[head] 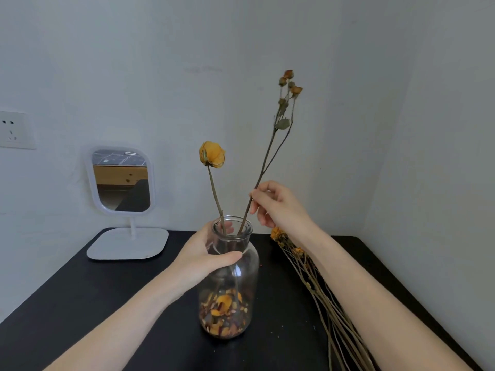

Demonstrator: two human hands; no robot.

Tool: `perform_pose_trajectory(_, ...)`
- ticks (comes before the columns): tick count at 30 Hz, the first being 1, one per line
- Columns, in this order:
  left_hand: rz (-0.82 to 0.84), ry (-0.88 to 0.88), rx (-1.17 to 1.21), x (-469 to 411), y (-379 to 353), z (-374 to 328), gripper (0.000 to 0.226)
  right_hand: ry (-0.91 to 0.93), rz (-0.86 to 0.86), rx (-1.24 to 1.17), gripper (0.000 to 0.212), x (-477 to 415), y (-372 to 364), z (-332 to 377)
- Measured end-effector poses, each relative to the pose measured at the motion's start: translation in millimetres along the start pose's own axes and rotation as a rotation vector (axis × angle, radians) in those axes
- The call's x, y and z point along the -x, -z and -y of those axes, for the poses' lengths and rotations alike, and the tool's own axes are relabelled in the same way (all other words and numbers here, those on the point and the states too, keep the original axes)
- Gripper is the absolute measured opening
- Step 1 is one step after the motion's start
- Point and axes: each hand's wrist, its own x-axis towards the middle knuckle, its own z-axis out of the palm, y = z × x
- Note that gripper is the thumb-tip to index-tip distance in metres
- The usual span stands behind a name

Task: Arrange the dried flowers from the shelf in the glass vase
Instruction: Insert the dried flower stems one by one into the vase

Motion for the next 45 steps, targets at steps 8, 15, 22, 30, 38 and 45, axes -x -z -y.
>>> perform_pose_trajectory(8,-0.096,-0.017,-0.051,0,-8,-5,0.053,-0.004,0.053,0.007,0.012,1,3,0)
perform_pose_trajectory(15,-0.191,-0.038,-0.083,0,-21,-9,0.061,0.022,0.034,0.030,0.012,3,7,-4)
perform_pose_trajectory(22,-0.351,-0.045,-0.052,18,-28,-4,0.077,0.005,0.010,0.060,0.009,8,12,-4)
perform_pose_trajectory(30,-0.339,-0.277,-0.113,90,-66,7,0.035,-0.044,-0.044,0.035,0.016,17,31,-15)
perform_pose_trajectory(38,0.097,0.006,-0.280,48,-139,21,0.006,-0.335,-0.167,0.343,0.002,49,105,-87)
perform_pose_trajectory(45,0.006,0.380,-0.216,-16,-185,38,0.030,-0.480,0.002,0.688,0.012,66,120,-137)
